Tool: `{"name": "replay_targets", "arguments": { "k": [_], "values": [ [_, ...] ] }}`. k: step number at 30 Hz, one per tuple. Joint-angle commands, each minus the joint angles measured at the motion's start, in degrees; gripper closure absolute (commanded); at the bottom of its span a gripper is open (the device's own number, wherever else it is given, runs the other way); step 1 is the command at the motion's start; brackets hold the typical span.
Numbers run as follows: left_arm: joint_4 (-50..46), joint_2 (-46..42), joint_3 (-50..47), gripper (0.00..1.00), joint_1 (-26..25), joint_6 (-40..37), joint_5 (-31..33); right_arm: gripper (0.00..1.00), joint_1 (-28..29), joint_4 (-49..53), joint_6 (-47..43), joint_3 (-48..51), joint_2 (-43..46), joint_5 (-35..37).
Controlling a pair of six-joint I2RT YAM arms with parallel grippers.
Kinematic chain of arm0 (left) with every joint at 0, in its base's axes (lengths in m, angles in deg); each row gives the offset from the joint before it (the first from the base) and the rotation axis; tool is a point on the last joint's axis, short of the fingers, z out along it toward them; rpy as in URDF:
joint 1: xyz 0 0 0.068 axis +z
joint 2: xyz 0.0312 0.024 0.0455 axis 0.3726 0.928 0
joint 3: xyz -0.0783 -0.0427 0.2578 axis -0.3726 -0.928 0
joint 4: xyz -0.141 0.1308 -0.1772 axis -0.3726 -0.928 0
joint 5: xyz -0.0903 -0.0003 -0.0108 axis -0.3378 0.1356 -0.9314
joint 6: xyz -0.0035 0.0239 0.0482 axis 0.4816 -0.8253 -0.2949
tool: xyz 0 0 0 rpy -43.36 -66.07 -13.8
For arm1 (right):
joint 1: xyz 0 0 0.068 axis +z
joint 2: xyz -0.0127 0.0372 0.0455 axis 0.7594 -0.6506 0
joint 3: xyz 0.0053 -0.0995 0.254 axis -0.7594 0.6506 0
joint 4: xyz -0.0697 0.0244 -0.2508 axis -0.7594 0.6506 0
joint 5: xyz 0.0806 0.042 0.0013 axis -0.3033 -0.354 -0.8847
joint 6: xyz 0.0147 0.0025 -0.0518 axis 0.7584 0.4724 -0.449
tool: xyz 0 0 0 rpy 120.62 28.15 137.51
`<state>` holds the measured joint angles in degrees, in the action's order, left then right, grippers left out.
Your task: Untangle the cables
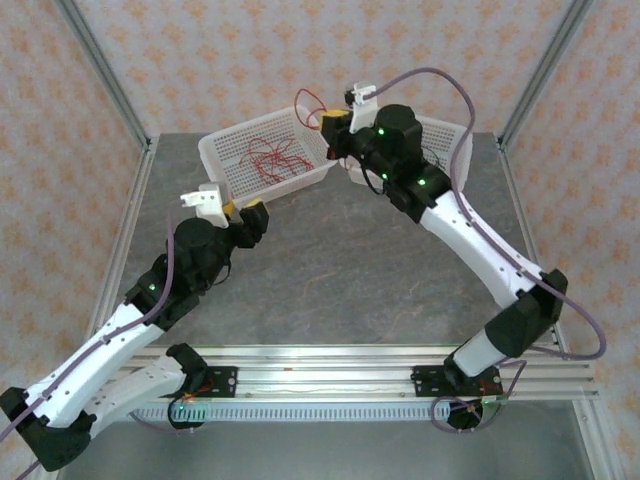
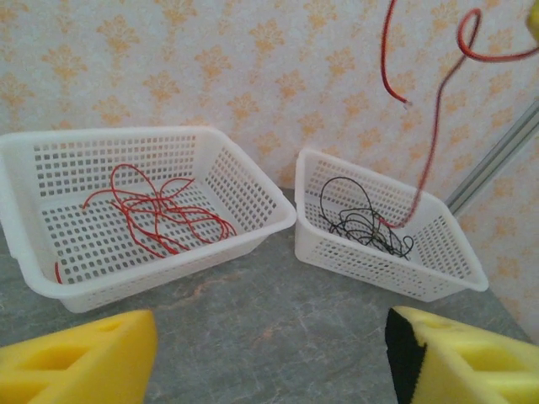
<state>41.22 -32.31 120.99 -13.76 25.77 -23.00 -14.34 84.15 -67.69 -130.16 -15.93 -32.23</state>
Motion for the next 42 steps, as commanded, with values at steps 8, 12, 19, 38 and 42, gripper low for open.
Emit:
{"name": "replay_targets", "arguments": {
  "k": [8, 12, 19, 38, 42],
  "values": [
    [-2.1, -2.3, -0.1, 0.15, -0.3, 1.3, -0.4, 1.0, -3.7, -13.8, -3.9, -16.9, -19.8, -9.4],
    [-2.4, -2.1, 0.2, 0.13, -0.2, 1.6, -0.7, 1.0, -4.6, -11.5, -3.4, -29.1, -31.5, -12.0],
    [-2.6, -1.2, 0.6, 0.13, -0.2, 1.4, 0.3, 1.0, -5.1, -5.6, 0.4, -52.3, -52.1, -14.4],
    [-4.6, -1.7, 1.4, 0.13, -0.2, 0.4, 2.9, 0.83, -3.0, 0.8, 1.1, -48.1, -62.6, -2.9],
    [-5.4, -1.9, 1.5, 0.13, -0.2, 0.8, 2.9, 0.77, -2.6, 2.5, 0.0, -48.5, -63.3, -1.3]
  ]
}}
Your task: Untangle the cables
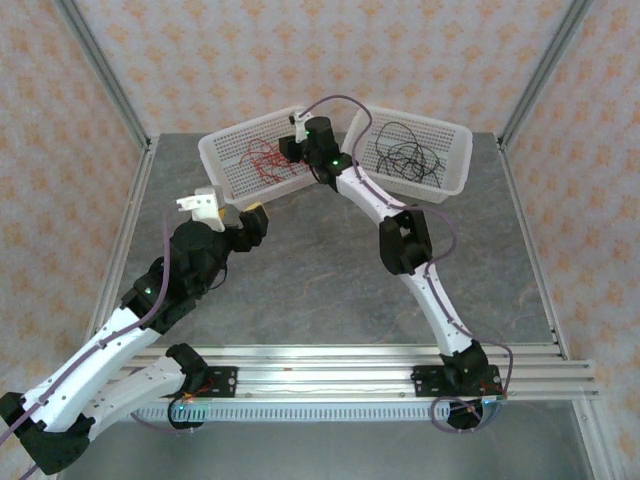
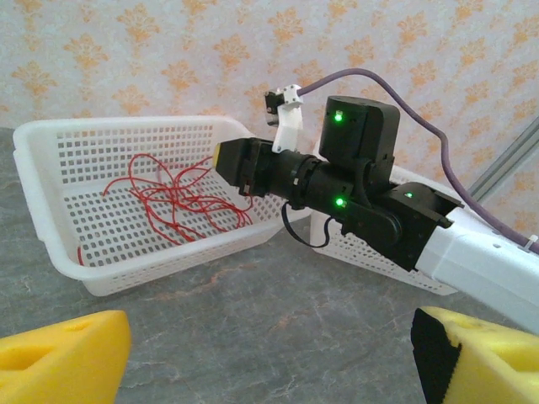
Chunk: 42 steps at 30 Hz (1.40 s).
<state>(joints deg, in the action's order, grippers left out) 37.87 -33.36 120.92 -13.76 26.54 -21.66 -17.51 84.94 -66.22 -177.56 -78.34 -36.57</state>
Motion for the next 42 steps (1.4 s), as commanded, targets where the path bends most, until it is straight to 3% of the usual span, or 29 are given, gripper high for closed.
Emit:
{"name": "replay_targets", "arguments": {
  "k": [1, 12, 21, 24, 30, 33, 37, 42],
  "values": [
    [-2.4, -0.9, 1.6, 0.13, -0.2, 0.1, 1.6, 0.75, 0.7, 2.3, -1.8, -1.2, -1.0, 3.5],
    [-5.7, -1.1, 2.9, 0.13, -0.2, 0.5, 3.7, 0.64, 1.1, 6.1, -1.8, -3.1, 2.0, 4.9],
    [-2.6, -2.6, 3.3, 0.13, -0.2, -4.2, 12.7, 0.5, 1.1, 17.7, -4.8, 1.0, 19.5, 11.5],
    [1.6, -4.5, 1.4, 0.15, -0.2, -6.5, 17.2, 0.47, 1.2, 17.1, -5.4, 13.9, 31.2, 15.9],
    [14.6, -10.6, -7.1, 0.15, 0.1, -12.8, 27.4, 0.43, 1.1, 3.8, -5.7, 51.1, 59.3, 23.6],
    [15.4, -10.3, -8.3, 0.11, 1.0, -15.3, 30.8, 0.42, 0.9, 2.0, -5.0, 63.6, 70.1, 27.8],
    [19.0, -9.0, -11.0, 0.07, 2.6, -18.2, 31.2, 0.38, 0.0, 1.3, -3.1, 77.5, 83.6, 34.6],
    [38.7, -9.5, -23.8, 0.06, 5.7, -23.0, 30.9, 0.21, -2.8, -5.7, -3.7, 97.4, 99.2, 41.0]
  ]
}}
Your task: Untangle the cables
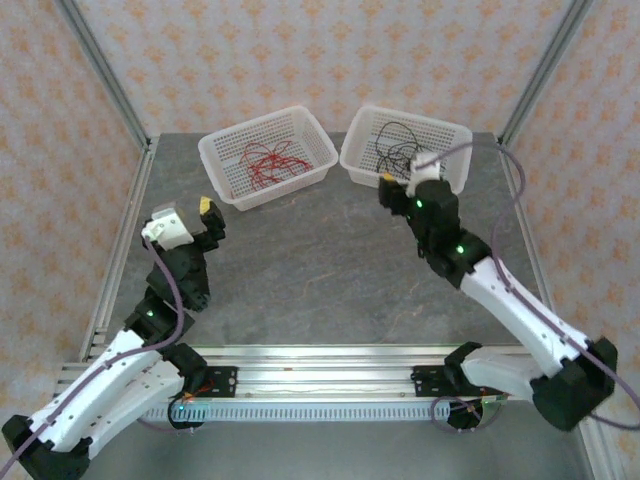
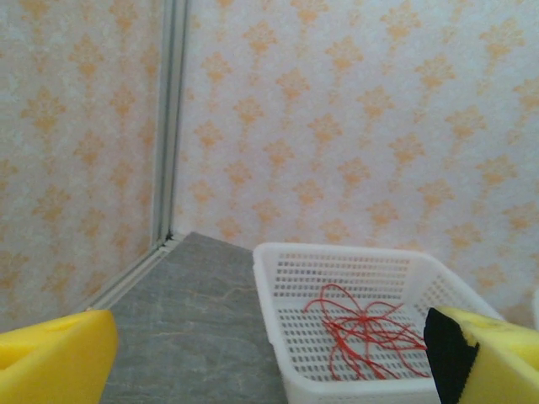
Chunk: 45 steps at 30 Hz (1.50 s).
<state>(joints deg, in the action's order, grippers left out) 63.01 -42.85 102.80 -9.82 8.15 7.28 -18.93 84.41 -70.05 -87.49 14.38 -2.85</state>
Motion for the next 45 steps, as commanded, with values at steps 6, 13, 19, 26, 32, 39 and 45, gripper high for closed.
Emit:
{"name": "replay_targets", "arguments": {
  "k": [6, 13, 19, 26, 32, 39, 45],
  "values": [
    [35.0, 7.7, -20.2, 0.06, 12.6, -0.8, -1.8, 0.15, -8.3, -27.3, -4.6, 31.2, 16.9, 8.7],
    [60.9, 23.5, -31.3, 0.04, 21.1, -1.4, -7.0, 0.16, -18.8, -55.7, -2.3, 45.3, 5.4, -0.3],
    [84.2, 41.0, -34.8, 0.02, 24.4, -2.2, -15.5, 0.16, -21.6, -78.1, -2.9, 49.3, -10.7, -6.3],
    [92.9, 56.2, -31.4, 0.0, 24.7, -6.5, -25.0, 0.16, -22.9, -91.8, -4.9, 49.9, -25.0, -11.5],
    [80.0, 54.3, -25.5, 0.0, 27.9, -5.0, -31.7, 0.16, -27.9, -79.5, 0.0, 42.6, -26.3, -14.7],
    [67.7, 53.2, -20.4, 0.0, 33.7, 0.0, -40.2, 0.1, -29.9, -72.2, 2.3, 38.1, -27.4, -15.7],
    [67.4, 53.1, -20.4, 0.0, 33.7, -0.3, -40.0, 0.0, -29.9, -72.6, 2.0, 38.6, -27.0, -15.6]
  ]
}}
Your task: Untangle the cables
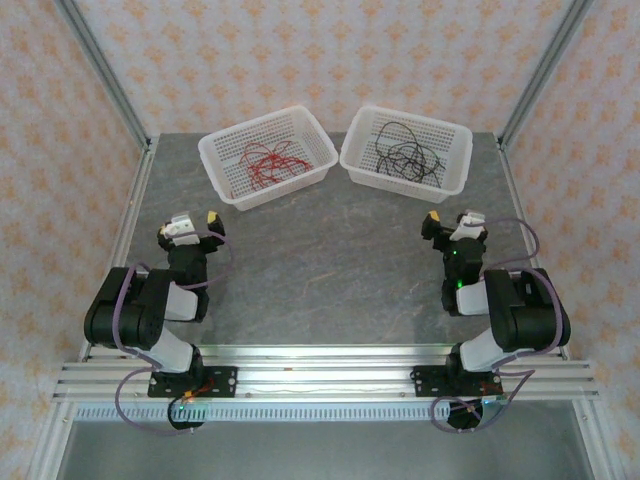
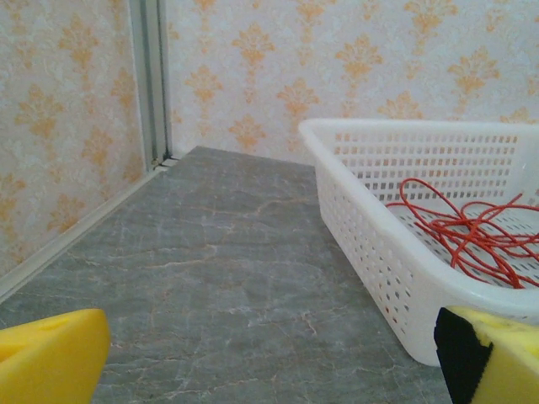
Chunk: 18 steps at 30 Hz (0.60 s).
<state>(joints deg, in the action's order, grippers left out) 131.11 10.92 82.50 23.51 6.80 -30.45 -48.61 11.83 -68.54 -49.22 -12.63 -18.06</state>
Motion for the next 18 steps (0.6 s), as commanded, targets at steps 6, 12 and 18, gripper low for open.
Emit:
{"name": "replay_targets", "arguments": {
  "k": [6, 12, 18],
  "values": [
    [-3.3, -0.5, 1.4, 0.0, 0.2, -0.8, -6.8, 0.0, -0.2, 0.0, 0.5, 0.2, 0.0, -0.4],
    [-3.3, -0.5, 1.4, 0.01, 0.0, -1.1, -6.8, 0.0, -0.2, 0.0, 0.5, 0.2, 0.0, -0.4],
    [-3.9, -0.4, 1.7, 0.0, 0.0, -1.1, -6.6, 0.0, -0.2, 0.1, 0.5, 0.2, -0.1, -0.5]
  ]
}}
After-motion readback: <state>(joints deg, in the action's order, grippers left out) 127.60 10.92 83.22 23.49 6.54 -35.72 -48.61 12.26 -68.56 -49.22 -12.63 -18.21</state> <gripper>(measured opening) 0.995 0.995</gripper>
